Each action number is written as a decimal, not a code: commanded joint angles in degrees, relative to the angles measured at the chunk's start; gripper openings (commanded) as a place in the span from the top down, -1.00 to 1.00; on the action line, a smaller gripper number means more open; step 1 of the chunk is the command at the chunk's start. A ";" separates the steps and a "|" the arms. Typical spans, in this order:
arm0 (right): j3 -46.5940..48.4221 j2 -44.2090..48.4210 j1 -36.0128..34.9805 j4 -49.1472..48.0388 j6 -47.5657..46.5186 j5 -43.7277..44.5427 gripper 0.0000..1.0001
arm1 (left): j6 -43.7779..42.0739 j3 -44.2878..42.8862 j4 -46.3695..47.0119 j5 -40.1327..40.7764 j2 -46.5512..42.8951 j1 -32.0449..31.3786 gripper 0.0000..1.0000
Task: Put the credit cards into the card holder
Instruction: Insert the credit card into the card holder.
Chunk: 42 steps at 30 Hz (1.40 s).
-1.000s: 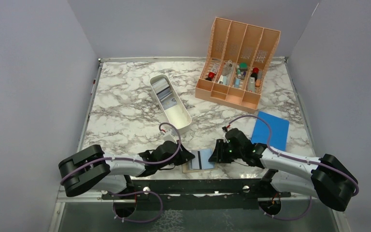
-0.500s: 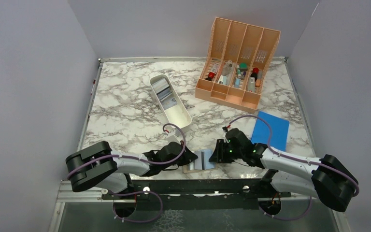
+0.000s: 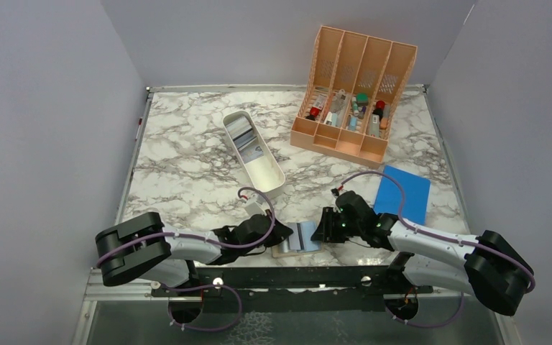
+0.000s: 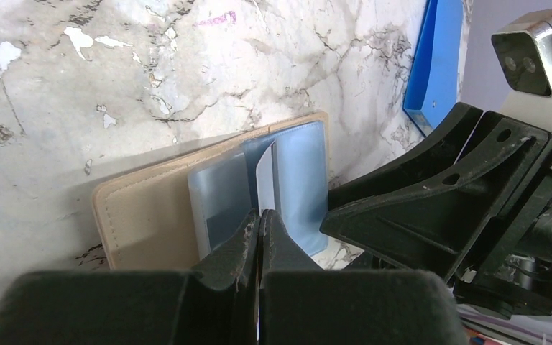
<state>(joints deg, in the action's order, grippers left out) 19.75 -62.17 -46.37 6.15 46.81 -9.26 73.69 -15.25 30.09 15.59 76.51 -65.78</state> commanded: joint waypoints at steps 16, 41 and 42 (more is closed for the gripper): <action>1.12 1.89 0.05 5.83 -1.67 4.06 0.21 | -3.74 -3.55 -3.53 0.24 2.80 -3.72 0.13; 0.15 -1.28 0.05 0.66 -0.99 2.35 0.32 | -6.98 -9.43 -9.43 -0.53 5.39 -4.45 0.19; 0.12 -1.07 0.05 0.62 -0.91 2.25 0.32 | -7.20 -9.89 -9.43 -0.64 5.73 -4.51 0.19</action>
<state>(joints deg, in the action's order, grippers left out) 21.34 -63.33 -46.37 8.71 45.21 -5.65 68.18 -22.85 21.06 15.90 80.71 -69.84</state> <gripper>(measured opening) 0.342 0.404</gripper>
